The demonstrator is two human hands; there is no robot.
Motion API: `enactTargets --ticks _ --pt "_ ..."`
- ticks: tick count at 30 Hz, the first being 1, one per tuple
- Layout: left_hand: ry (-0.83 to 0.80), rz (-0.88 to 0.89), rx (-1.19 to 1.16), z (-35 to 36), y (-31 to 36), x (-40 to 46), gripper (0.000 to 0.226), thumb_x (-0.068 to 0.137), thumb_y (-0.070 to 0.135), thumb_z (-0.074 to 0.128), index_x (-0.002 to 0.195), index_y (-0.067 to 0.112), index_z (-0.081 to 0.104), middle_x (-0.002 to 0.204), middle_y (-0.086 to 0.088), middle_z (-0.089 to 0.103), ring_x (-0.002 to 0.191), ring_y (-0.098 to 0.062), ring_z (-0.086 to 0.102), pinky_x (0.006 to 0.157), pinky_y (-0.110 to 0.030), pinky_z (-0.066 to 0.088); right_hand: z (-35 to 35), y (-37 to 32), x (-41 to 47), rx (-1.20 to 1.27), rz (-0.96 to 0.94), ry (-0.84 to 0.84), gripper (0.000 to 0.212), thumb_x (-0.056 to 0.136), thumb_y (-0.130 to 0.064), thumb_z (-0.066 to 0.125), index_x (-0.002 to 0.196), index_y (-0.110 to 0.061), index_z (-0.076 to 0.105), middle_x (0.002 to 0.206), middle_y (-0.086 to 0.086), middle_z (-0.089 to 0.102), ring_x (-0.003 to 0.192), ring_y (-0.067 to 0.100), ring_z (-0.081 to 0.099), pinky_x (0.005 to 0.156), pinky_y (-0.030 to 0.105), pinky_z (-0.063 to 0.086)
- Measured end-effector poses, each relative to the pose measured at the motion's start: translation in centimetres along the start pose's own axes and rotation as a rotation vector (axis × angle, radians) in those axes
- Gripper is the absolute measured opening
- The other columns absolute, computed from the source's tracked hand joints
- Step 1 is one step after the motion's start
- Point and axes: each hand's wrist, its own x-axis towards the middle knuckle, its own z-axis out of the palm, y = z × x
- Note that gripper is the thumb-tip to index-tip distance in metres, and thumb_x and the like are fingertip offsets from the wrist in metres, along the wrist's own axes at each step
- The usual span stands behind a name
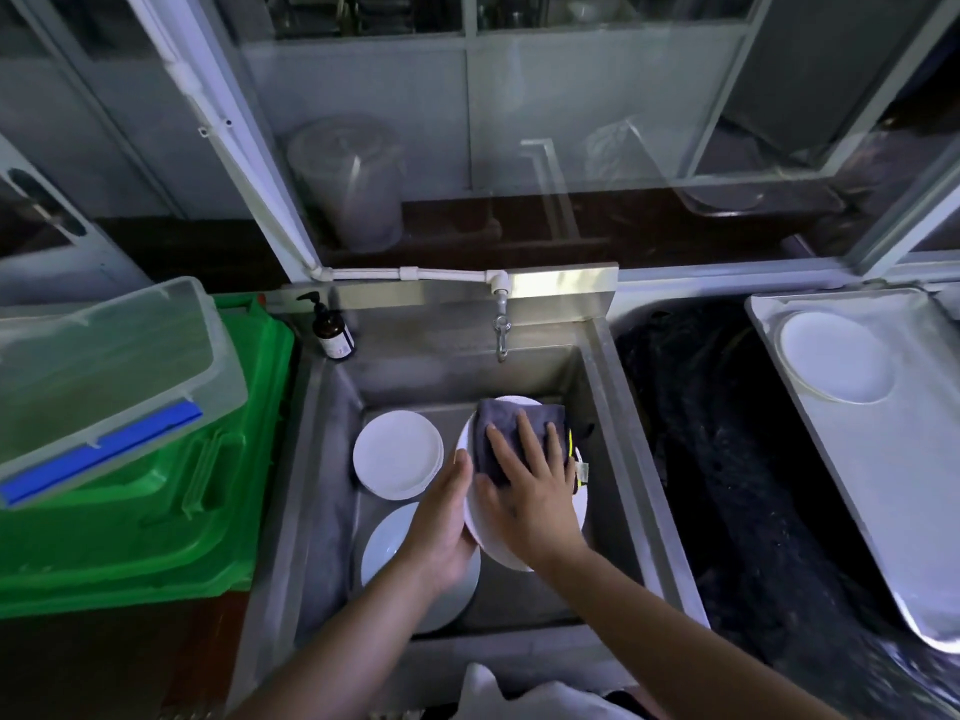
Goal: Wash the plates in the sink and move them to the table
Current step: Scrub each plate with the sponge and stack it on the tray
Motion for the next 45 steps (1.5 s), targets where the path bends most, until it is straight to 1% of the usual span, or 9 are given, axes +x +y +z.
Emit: enactTargets --ticks 4,8,14,18,23,30,36,41,45 --pt "-0.034 -0.001 -0.014 -1.8 0.2 0.2 0.054 0.1 0.043 0.048 0.146 0.013 0.054 0.14 -0.014 0.063 0.131 -0.03 0.06 0.114 -0.053 0.041 -0.2 2.6 0.9 -0.186 -0.208 0.005 0.056 0.091 -0.047 0.054 0.145 -0.042 0.041 0.162 0.0 0.034 0.147 0.043 0.031 0.105 0.066 0.038" --pt "-0.046 0.002 0.015 -2.4 0.3 0.3 0.05 0.102 0.043 0.045 0.143 0.015 0.056 0.136 -0.014 0.066 0.128 -0.031 0.062 0.112 -0.052 0.044 0.0 0.6 1.8 -0.045 0.023 0.108 0.054 0.091 -0.044 0.055 0.144 -0.043 0.045 0.163 -0.001 0.034 0.148 0.045 0.027 0.106 0.068 0.034" --pt "-0.066 -0.003 -0.026 -4.5 0.5 1.2 0.061 0.096 0.052 0.057 0.147 0.017 0.053 0.145 -0.014 0.059 0.135 -0.031 0.056 0.117 -0.054 0.038 1.0 -0.9 1.4 -0.166 -0.329 0.199 0.05 0.087 -0.037 0.059 0.137 -0.039 0.052 0.151 0.002 0.05 0.133 0.043 0.049 0.096 0.06 0.044" --pt "-0.087 0.009 -0.01 -5.0 0.5 1.2 0.064 0.093 0.053 0.057 0.145 0.017 0.055 0.142 -0.015 0.061 0.132 -0.035 0.057 0.115 -0.059 0.04 0.4 0.7 2.8 -0.118 0.001 0.209 0.056 0.084 -0.033 0.068 0.138 -0.038 0.054 0.157 -0.001 0.042 0.138 0.046 0.04 0.097 0.065 0.042" --pt "-0.095 0.03 -0.048 -4.5 1.2 1.0 0.073 0.087 0.056 0.062 0.146 0.015 0.053 0.145 -0.012 0.06 0.135 -0.026 0.057 0.114 -0.047 0.043 2.4 -2.9 0.2 -0.095 -0.323 0.322 0.043 0.088 -0.035 0.061 0.131 -0.03 0.064 0.145 0.005 0.057 0.127 0.048 0.052 0.097 0.057 0.044" --pt "-0.093 0.052 -0.041 -4.8 2.0 0.7 0.068 0.092 0.053 0.055 0.146 0.012 0.052 0.143 -0.017 0.06 0.133 -0.034 0.057 0.113 -0.055 0.044 2.1 -0.7 1.8 -0.088 -0.049 0.341 0.051 0.084 -0.031 0.058 0.135 -0.033 0.06 0.152 0.0 0.048 0.13 0.046 0.046 0.092 0.063 0.047" --pt "-0.128 0.03 -0.105 -5.4 2.7 0.9 0.07 0.098 0.052 0.052 0.146 0.001 0.05 0.147 -0.023 0.054 0.138 -0.036 0.052 0.115 -0.051 0.041 3.7 -1.6 -1.2 -0.117 -0.381 0.285 0.044 0.095 -0.038 0.058 0.139 -0.035 0.056 0.156 0.002 0.045 0.137 0.043 0.045 0.101 0.055 0.044" --pt "-0.139 0.043 -0.117 -5.1 2.9 0.6 0.07 0.1 0.056 0.043 0.151 0.008 0.046 0.15 -0.019 0.053 0.14 -0.033 0.05 0.117 -0.053 0.039 2.7 0.2 0.3 -0.092 -0.207 0.34 0.052 0.089 -0.013 0.056 0.139 -0.03 0.058 0.16 0.005 0.038 0.141 0.048 0.034 0.105 0.064 0.036" --pt "-0.118 0.075 -0.153 -4.5 3.2 0.4 0.073 0.098 0.055 0.049 0.149 0.002 0.047 0.149 -0.022 0.053 0.139 -0.033 0.051 0.116 -0.046 0.04 4.3 -2.2 -1.6 -0.081 -0.368 0.34 0.056 0.089 -0.014 0.07 0.142 -0.028 0.056 0.162 0.008 0.033 0.145 0.048 0.03 0.108 0.061 0.035"
